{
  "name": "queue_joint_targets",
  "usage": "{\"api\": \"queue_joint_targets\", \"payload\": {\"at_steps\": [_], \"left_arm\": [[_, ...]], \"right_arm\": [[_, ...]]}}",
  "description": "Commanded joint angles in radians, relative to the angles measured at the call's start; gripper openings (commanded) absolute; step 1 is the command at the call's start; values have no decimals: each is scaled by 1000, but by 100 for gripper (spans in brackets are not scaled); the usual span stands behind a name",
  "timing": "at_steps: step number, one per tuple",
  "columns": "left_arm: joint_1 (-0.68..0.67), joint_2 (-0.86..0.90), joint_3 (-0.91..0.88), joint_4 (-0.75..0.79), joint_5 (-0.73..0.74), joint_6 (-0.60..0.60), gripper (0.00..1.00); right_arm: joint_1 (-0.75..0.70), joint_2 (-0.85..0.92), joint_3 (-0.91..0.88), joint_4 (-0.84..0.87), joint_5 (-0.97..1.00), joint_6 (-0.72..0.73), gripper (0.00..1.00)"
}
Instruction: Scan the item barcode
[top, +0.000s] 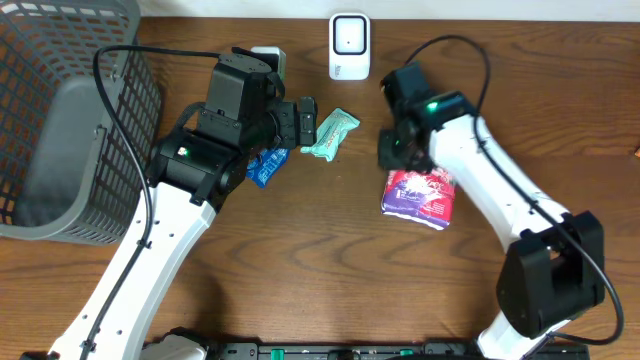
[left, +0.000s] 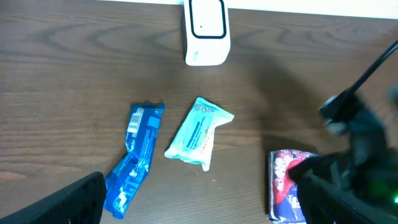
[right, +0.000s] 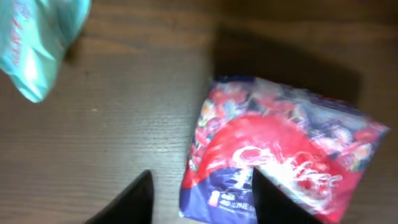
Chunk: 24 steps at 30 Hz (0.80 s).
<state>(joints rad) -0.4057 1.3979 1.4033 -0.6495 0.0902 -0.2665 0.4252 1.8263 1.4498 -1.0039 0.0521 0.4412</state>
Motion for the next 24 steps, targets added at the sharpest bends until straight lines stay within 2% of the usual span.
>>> {"api": "queue_joint_targets", "payload": {"at_steps": [1,8,14,15,16,19,24], "left_arm": [[3,3,19,-2,-13,-5,98],[3,3,19,-2,-13,-5,98],[3,3,19,-2,-13,-5,98],[3,3,19,-2,-13,-5,98],[3,3,19,-2,-13,-5,98],[3,3,19,-2,-13,-5,98],[3,3,19,-2,-13,-5,98]], "right_arm": [[68,8,-81,19,130,41,57],[161,8,-248,126,357,218,57],[161,8,-330,224,377,232,49],[161,8,-340,238,377,232,47],[161,8,-345,246,377,232,38],[161,8,-346,252,356,232,4],[138,4,-293,236,214,231,1]]}}
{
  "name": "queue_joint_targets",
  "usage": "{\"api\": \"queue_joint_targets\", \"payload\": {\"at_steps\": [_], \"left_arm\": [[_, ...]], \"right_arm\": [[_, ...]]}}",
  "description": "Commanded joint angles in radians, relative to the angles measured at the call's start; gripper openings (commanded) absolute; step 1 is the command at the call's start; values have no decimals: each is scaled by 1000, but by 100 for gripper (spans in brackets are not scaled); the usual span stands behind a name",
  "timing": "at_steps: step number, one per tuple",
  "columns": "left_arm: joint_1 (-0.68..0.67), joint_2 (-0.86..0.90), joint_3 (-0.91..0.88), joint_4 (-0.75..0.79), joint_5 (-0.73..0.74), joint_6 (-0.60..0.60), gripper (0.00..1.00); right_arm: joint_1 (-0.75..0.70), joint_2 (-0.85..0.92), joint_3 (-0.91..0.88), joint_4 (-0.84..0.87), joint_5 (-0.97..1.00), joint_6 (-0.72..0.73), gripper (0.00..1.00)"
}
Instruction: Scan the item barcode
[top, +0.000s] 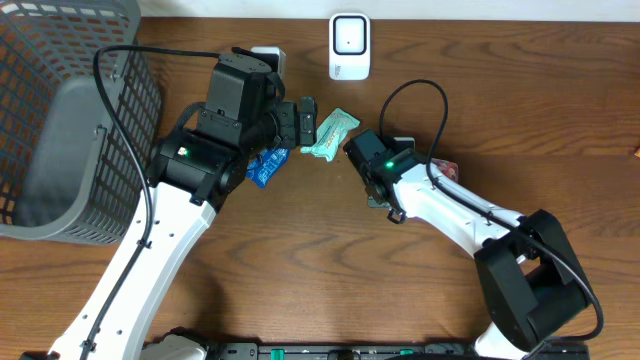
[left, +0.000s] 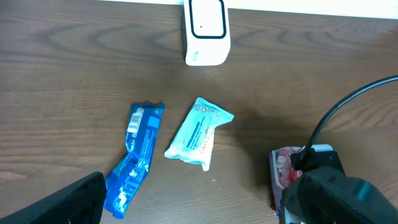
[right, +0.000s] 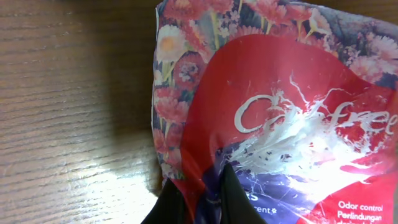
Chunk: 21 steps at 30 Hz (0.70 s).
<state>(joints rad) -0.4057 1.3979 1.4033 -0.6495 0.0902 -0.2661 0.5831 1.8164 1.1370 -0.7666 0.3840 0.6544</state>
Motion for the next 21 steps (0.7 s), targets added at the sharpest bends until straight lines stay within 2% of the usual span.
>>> {"api": "queue_joint_targets", "payload": {"at_steps": [1,6,11,16,18,21], "left_arm": [[3,3,19,-2,-13,-5,98],[3,3,19,-2,-13,-5,98],[3,3,19,-2,-13,-5,98],[3,3,19,-2,-13,-5,98],[3,3,19,-2,-13,-5,98],[3,3,19,-2,-13,-5,98]], "right_arm": [[-29,12,42,-11,-144,17,1],[-102,-25,190,-64,-331,-106,1],[-220,-77,284,-68,-609,-214,1],[-380,-94,275,-64,-931,-321,1],[-437,-93,244,-64,-1007,-347,1],[-516,-93,167,-58,-1022,-367,1]]}}
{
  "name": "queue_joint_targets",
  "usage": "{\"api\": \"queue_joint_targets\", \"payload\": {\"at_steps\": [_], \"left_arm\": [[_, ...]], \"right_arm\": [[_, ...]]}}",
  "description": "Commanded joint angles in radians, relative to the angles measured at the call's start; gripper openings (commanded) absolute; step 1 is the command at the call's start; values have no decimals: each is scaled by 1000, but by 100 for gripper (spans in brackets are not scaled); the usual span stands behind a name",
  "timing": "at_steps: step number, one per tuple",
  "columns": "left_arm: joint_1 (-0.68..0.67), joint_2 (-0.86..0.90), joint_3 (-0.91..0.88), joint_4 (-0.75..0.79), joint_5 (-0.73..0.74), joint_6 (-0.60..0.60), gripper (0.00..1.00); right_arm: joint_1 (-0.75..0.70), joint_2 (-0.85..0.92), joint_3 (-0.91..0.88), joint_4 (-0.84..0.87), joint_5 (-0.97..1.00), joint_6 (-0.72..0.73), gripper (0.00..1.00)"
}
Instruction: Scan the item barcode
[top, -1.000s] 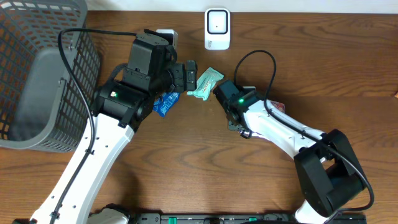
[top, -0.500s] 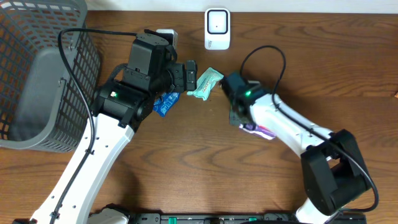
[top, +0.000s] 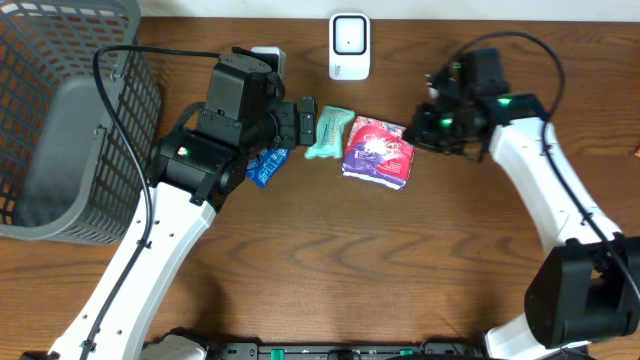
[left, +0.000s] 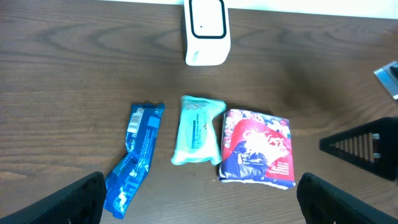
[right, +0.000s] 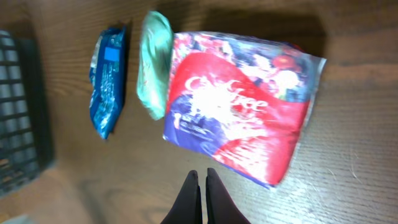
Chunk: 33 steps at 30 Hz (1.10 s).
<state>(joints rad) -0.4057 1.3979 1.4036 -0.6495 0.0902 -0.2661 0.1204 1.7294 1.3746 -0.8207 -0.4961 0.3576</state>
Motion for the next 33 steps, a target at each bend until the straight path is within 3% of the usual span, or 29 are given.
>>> {"api": "queue_joint_targets", "payload": {"at_steps": [1,5,7,13,16,18,21,28,33], "left_arm": [[3,3,19,-2,-13,-5,98],[3,3,19,-2,-13,-5,98],[3,3,19,-2,-13,-5,98],[3,3,19,-2,-13,-5,98],[3,3,19,-2,-13,-5,98],[3,3,19,-2,-13,-5,98],[3,3,19,-2,-13,-5,98],[3,3,19,-2,-13,-5,98],[3,3,19,-2,-13,-5,98]], "right_arm": [[-76,-6,-103,6,-142,-84,1],[-116,-6,-198,26,-122,-177,1],[-106,-6,-204,20,-90,-180,8],[1,-8,-148,35,21,-159,38],[91,-8,-101,48,162,-117,52],[167,-8,-92,93,274,-89,68],[273,5,-94,150,489,-41,79],[437,129,-94,220,877,7,82],[455,242,-94,227,906,40,84]]}}
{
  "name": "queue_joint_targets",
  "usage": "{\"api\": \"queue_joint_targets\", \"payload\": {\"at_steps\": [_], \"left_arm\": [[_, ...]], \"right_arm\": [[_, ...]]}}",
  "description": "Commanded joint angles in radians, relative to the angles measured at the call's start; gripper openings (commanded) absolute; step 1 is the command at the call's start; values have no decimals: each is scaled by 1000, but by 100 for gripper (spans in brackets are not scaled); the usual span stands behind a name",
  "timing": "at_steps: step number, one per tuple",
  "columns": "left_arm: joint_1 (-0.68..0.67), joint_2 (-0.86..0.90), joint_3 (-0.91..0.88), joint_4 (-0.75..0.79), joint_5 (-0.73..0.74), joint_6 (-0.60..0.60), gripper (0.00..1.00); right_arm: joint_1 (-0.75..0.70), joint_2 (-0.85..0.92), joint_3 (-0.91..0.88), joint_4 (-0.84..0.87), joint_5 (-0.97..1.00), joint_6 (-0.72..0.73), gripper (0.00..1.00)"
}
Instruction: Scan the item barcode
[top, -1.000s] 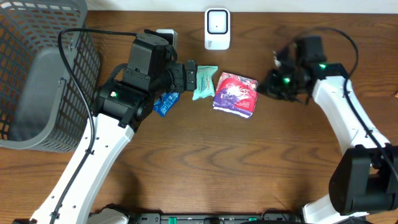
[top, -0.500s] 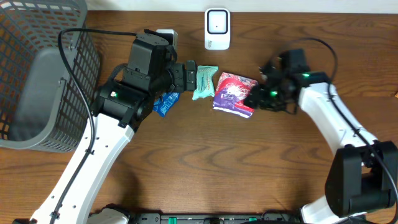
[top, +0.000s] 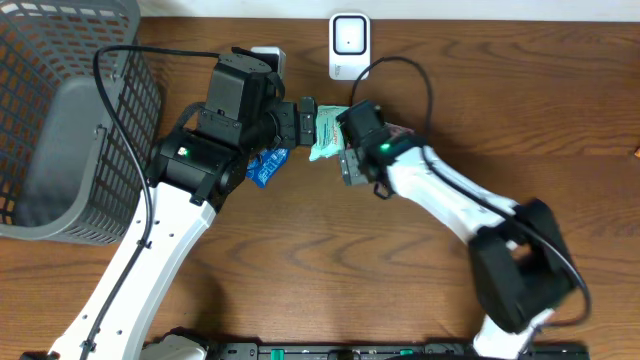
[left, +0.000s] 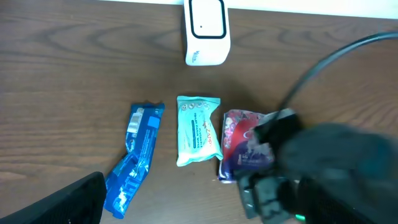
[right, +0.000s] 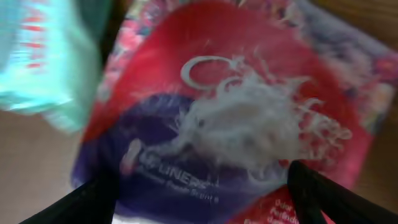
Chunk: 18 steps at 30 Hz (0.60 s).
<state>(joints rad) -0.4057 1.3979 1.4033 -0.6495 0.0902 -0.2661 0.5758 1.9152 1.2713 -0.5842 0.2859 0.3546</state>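
The red and purple floral pack (right: 242, 118) lies flat on the table, label up, and fills the right wrist view. My right gripper (right: 205, 202) hangs low over it, open, with one finger (right: 93, 199) at each side of its near end. In the overhead view the right gripper (top: 358, 158) covers most of the pack. The white scanner (top: 348, 45) stands at the table's back edge. My left gripper (left: 199, 202) is open and empty, held above the table; its one finger (left: 68, 202) shows at the frame's lower left.
A mint green pack (left: 198, 129) lies touching the floral pack's left side. A blue pack (left: 138, 158) lies further left. A grey wire basket (top: 60, 120) fills the table's left end. The right arm's cable (top: 400, 75) loops near the scanner.
My right gripper was shut and raised to the right of the floral pack; now it is open and low right over the pack. The left arm has not moved.
The floral pack first lay right of centre with my right gripper open above it. Then the gripper was shut low at the pack's edge. Then the pack lay beside the mint pack and the shut gripper stood off right. Now it is open over the pack.
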Motion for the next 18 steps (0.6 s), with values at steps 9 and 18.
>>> {"api": "queue_joint_targets", "payload": {"at_steps": [9,18], "left_arm": [[3,3,19,-2,-13,-5,98],[3,3,19,-2,-13,-5,98]], "right_arm": [[0,65,11,-72,124,72,80],[0,-129,12,-123,156,86,80]]}}
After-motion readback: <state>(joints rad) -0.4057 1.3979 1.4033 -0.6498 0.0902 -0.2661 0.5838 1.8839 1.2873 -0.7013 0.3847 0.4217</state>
